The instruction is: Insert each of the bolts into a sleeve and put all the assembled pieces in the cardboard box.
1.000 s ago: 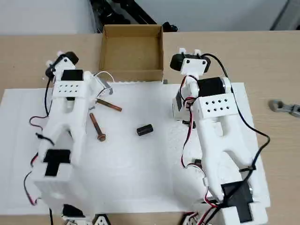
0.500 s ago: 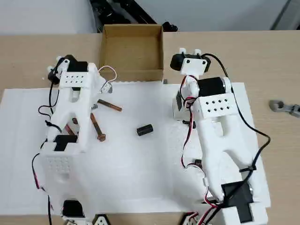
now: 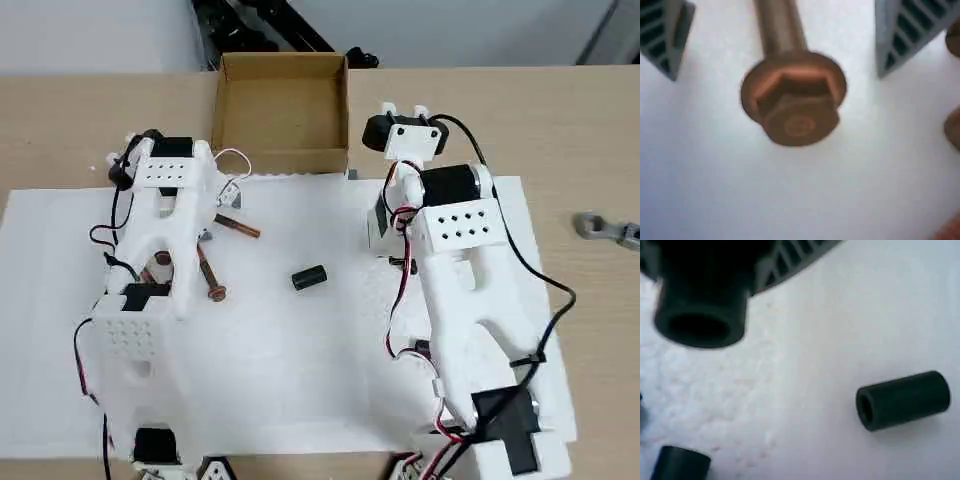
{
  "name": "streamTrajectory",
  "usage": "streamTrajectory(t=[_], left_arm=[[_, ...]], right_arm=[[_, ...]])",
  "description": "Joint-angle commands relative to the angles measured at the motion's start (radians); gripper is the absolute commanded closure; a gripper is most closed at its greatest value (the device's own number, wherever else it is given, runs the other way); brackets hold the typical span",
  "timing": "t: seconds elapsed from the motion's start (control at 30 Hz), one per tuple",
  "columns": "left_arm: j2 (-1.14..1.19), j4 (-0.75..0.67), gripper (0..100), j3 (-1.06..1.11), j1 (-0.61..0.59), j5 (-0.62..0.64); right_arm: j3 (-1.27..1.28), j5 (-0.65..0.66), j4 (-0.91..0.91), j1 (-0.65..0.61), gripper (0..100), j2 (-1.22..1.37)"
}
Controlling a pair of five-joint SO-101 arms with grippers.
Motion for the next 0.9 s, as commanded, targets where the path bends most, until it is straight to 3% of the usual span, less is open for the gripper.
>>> streamTrajectory(t=[0.0,0.27,0.53,0.7,0.87], left_arm=[[0.029,-0.02,76,-0.013,-0.003,0.008],[0.025,0.038,89,-0.039,0.005,-0.026],[0.028,0.13,90,-0.13,0.006,-0.028],[0.028,0.209,100,-0.217,0.017,-0.127],[0.028,0.295,100,-0.292,0.028,-0.141]], right_arm=[[-0.003,0.008,0.005,0.005,99.1,-0.054],[-0.003,0.008,0.015,0.005,99.1,-0.056],[-0.003,0.008,0.019,0.005,99.1,-0.056],[-0.003,0.008,0.019,0.005,99.1,-0.056],[-0.003,0.008,0.021,0.005,99.1,-0.056]])
